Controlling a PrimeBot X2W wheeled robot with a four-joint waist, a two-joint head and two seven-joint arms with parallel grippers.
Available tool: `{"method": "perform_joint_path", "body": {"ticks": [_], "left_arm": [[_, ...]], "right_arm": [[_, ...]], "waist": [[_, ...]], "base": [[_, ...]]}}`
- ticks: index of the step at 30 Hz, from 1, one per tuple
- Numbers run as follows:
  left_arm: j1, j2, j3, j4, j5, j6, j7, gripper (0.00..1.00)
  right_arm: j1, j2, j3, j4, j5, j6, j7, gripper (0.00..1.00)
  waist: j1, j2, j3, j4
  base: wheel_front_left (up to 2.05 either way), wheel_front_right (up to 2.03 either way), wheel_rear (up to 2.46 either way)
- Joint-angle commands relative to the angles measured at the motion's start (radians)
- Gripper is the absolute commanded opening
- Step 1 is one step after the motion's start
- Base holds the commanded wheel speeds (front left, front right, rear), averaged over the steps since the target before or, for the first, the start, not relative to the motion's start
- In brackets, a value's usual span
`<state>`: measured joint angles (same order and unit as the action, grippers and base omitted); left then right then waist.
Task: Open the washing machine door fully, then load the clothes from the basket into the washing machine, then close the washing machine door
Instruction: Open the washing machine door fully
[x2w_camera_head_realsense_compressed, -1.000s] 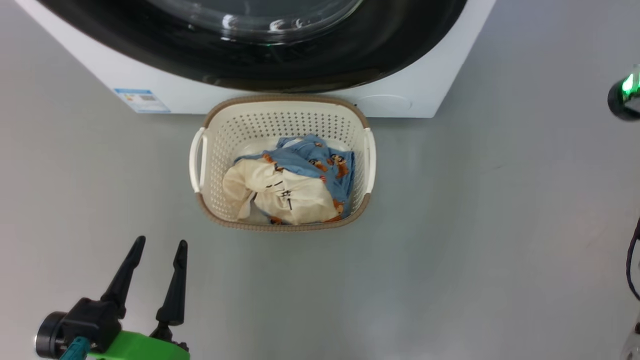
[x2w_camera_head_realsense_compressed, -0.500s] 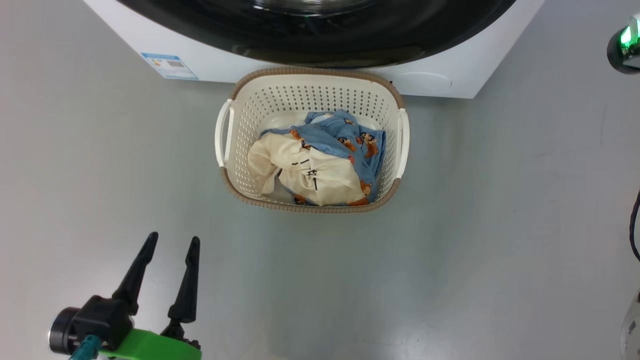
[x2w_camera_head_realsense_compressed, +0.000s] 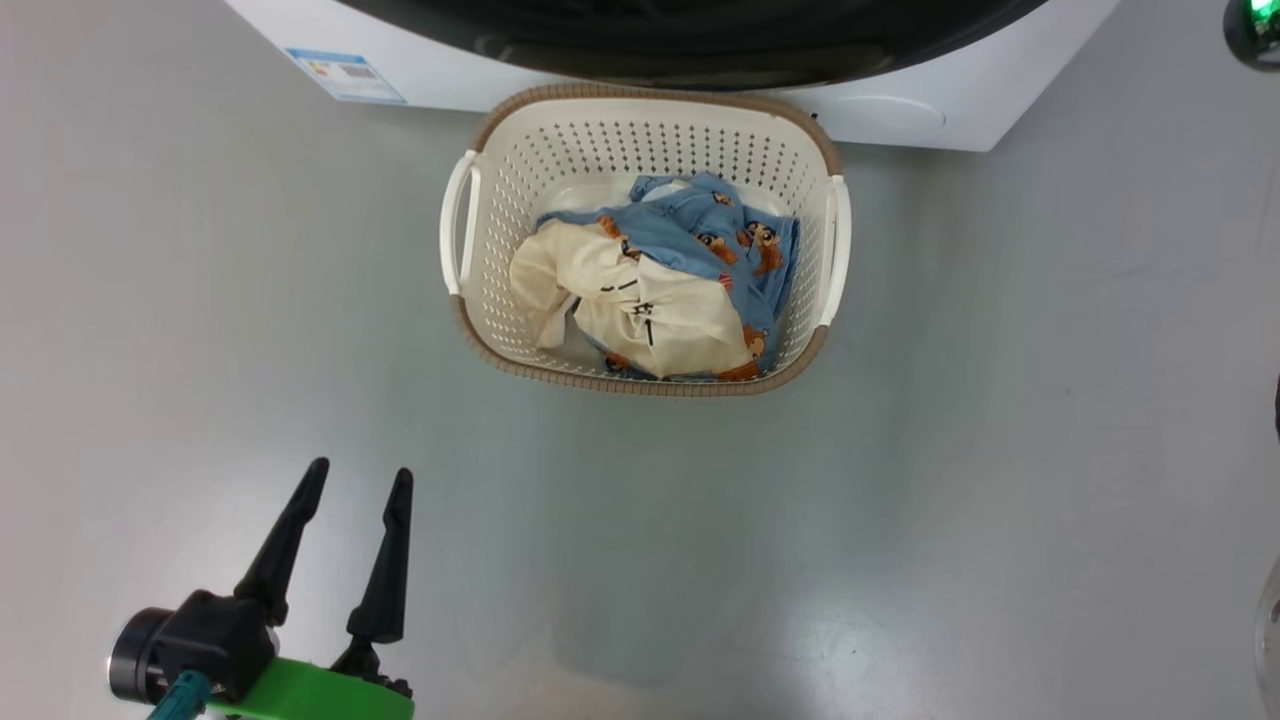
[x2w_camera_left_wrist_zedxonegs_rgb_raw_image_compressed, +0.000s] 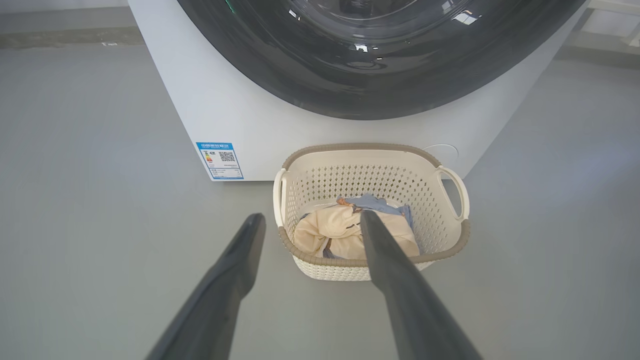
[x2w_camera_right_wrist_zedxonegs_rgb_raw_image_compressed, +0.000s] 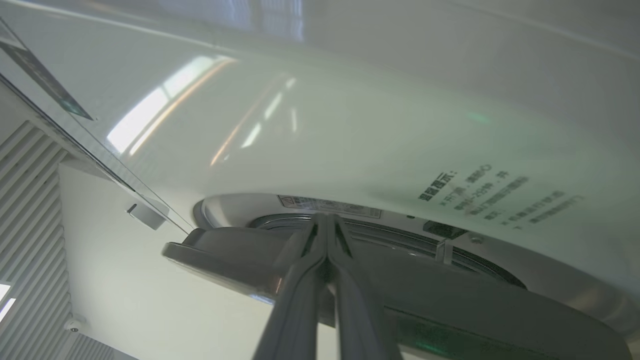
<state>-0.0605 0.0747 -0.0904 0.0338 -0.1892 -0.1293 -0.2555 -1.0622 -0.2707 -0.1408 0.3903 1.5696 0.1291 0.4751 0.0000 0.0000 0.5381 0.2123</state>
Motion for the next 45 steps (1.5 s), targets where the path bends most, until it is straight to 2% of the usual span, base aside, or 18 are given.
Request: {"method": "perform_joint_path", "body": {"ticks": [1, 18, 45], "left_arm": [[0.010, 0.012, 0.032, -0.026, 0.003, -0.001, -0.006, 1.00], [0.013, -0.011, 0.029, -0.042, 0.001, -0.001, -0.006, 1.00], [-0.025, -0.024, 0.034, -0.037, -0.005, -0.001, -0.006, 1.00]], "right_arm": [[-0.022, 0.003, 0.015, -0.026, -0.008, 0.002, 0.010, 0.00], [-0.084, -0.011, 0.054, -0.020, -0.017, 0.002, 0.023, 0.00], [-0.059, -0.020, 0.148, -0.004, -0.014, 0.002, 0.083, 0.00]], "waist": [[0.0000, 0.0000, 0.015, 0.010], [0.0000, 0.0000, 0.067, 0.051], [0.0000, 0.0000, 0.075, 0.026]], "base": [[0.00, 0.00, 0.00], [0.00, 0.00, 0.00], [0.00, 0.00, 0.00]]}}
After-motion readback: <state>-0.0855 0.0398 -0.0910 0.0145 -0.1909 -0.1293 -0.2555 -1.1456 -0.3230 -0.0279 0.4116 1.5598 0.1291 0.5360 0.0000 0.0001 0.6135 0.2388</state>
